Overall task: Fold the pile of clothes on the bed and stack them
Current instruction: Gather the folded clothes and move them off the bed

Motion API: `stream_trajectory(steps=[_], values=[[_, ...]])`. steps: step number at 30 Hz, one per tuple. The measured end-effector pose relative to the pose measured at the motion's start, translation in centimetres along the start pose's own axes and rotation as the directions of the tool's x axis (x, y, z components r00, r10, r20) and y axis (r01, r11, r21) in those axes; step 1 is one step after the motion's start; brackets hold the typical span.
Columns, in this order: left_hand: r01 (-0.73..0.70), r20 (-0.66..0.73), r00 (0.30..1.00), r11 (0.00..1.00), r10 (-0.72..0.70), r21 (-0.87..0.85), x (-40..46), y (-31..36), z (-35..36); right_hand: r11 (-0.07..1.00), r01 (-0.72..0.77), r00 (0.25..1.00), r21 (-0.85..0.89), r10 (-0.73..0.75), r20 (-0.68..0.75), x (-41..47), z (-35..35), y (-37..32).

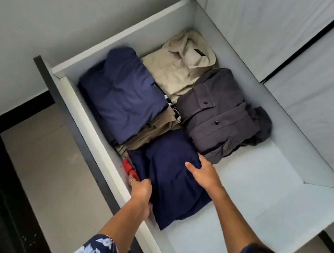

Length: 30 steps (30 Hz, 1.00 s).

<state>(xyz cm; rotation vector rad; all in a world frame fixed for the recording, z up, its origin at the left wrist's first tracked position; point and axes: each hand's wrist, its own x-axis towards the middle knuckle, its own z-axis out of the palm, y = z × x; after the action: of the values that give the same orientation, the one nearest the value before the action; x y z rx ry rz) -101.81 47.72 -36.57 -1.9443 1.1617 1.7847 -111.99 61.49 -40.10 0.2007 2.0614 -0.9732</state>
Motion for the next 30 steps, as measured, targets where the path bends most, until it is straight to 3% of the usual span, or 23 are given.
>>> stream_trajectory(steps=[6, 9, 11, 14, 16, 19, 23, 27, 30], values=[[-0.084, 0.017, 0.996, 0.969, 0.083, 0.23, -2.9, 1.7, -0.8, 0.986, -0.072, 0.997, -0.147, 0.069, -0.027, -4.1, -0.3, -0.5], [-0.212, 0.111, 0.977, 0.867, 0.18, 0.452, -5.6, 3.1, -1.5, 0.983, -0.137, 0.99, -0.119, 0.138, -0.003, -7.5, -1.8, -1.4], [-0.343, 0.199, 0.938, 0.687, 0.283, 0.641, -8.0, 4.1, -2.2, 0.986, -0.133, 0.991, -0.098, 0.134, 0.001, -10.0, -2.8, -2.5], [-0.491, 0.388, 0.835, 0.209, 0.391, 0.845, -11.3, 5.3, -3.2, 0.993, -0.103, 0.995, -0.062, 0.102, -0.02, -13.3, -3.8, -4.1], [-0.494, 0.495, 0.775, -0.113, 0.393, 0.862, -13.6, 6.1, -3.8, 0.995, -0.085, 0.995, -0.052, 0.081, -0.061, -15.2, -4.4, -5.2], [-0.447, 0.605, 0.705, -0.432, 0.37, 0.784, -18.1, 7.6, -4.7, 0.998, -0.043, 0.989, -0.051, 0.035, -0.143, -18.7, -5.2, -6.7], [-0.367, 0.715, 0.622, -0.688, 0.319, 0.626, -22.0, 9.6, -5.5, 0.985, 0.012, 0.96, -0.171, -0.059, -0.273, -22.6, -5.6, -8.0], [-0.34, 0.803, 0.553, -0.819, 0.224, 0.463, -24.0, 11.6, -5.9, 0.966, 0.031, 0.921, -0.255, -0.127, -0.368, -25.1, -5.1, -9.2], [-0.321, 0.803, 0.574, -0.857, 0.163, 0.403, -23.5, 12.6, -6.6, 0.981, -0.012, 0.927, -0.195, -0.062, -0.37, -25.8, -3.7, -9.7]])
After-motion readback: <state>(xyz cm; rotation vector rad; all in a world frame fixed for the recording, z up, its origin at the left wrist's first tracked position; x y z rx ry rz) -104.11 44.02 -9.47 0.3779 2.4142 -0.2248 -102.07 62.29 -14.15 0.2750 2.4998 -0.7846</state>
